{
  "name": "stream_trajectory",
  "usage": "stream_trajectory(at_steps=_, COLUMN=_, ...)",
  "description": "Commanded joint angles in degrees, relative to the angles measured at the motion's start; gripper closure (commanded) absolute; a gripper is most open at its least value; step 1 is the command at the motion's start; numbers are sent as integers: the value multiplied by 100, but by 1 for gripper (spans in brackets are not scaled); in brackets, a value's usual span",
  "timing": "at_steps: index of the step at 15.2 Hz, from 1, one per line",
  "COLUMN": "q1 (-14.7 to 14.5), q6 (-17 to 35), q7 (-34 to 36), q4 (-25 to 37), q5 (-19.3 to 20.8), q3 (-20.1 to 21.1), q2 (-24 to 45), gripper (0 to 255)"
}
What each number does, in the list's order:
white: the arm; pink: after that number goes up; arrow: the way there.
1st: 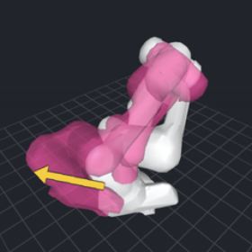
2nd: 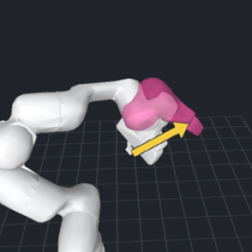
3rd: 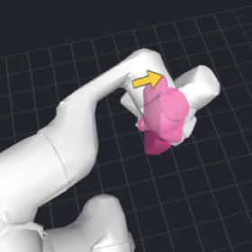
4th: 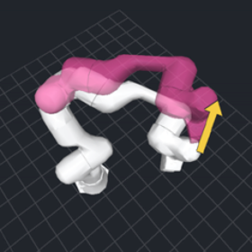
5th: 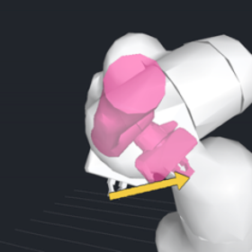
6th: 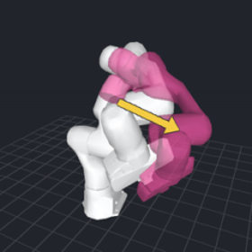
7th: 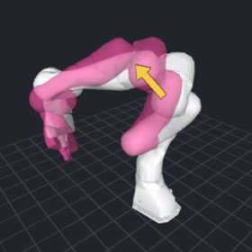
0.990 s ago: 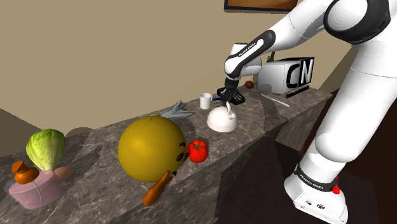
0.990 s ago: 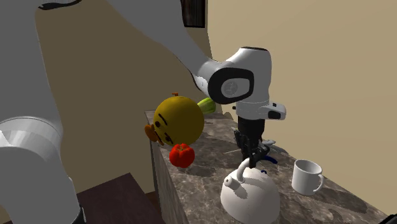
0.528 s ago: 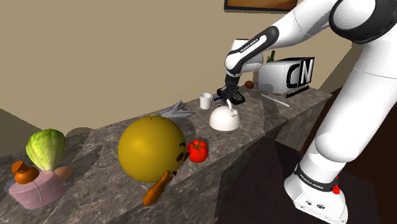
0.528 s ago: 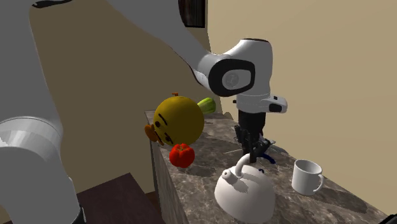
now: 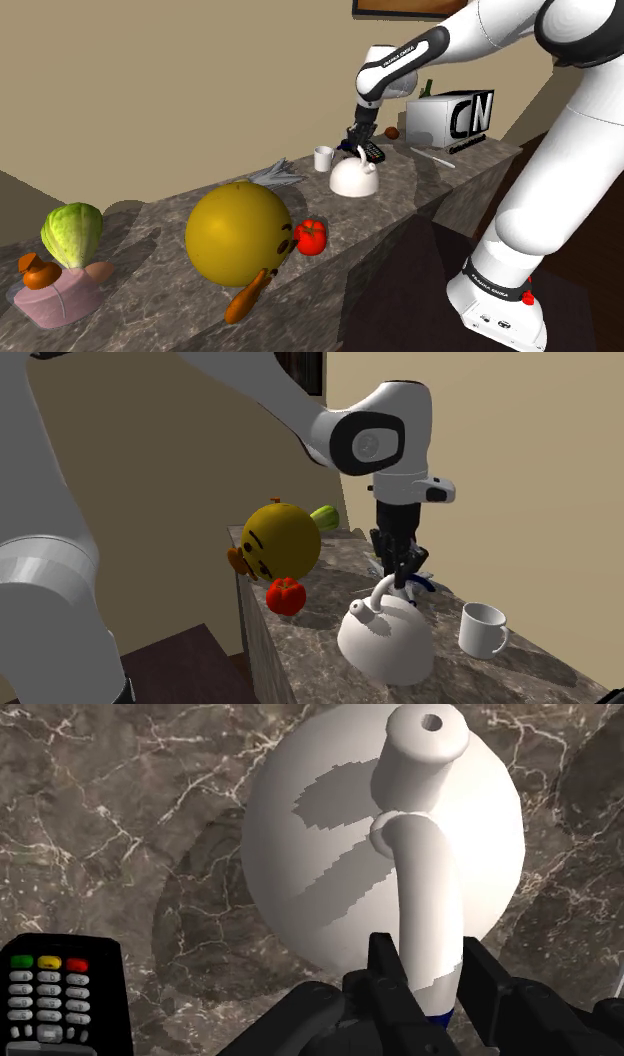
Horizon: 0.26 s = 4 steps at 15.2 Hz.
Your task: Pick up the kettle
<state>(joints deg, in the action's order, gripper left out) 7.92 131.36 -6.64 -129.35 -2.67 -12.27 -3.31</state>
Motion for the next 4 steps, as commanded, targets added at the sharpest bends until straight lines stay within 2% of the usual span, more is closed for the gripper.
stream_trajectory(at_steps=1, q1=6, q6=-146, q7=15, q4=71, q5=28, q3=-2, q2=-87, gripper=255)
stream_trajectory(at_steps=4, q1=6, q6=-235, q7=28, q4=119, q5=42, q3=0, q2=-129, gripper=255)
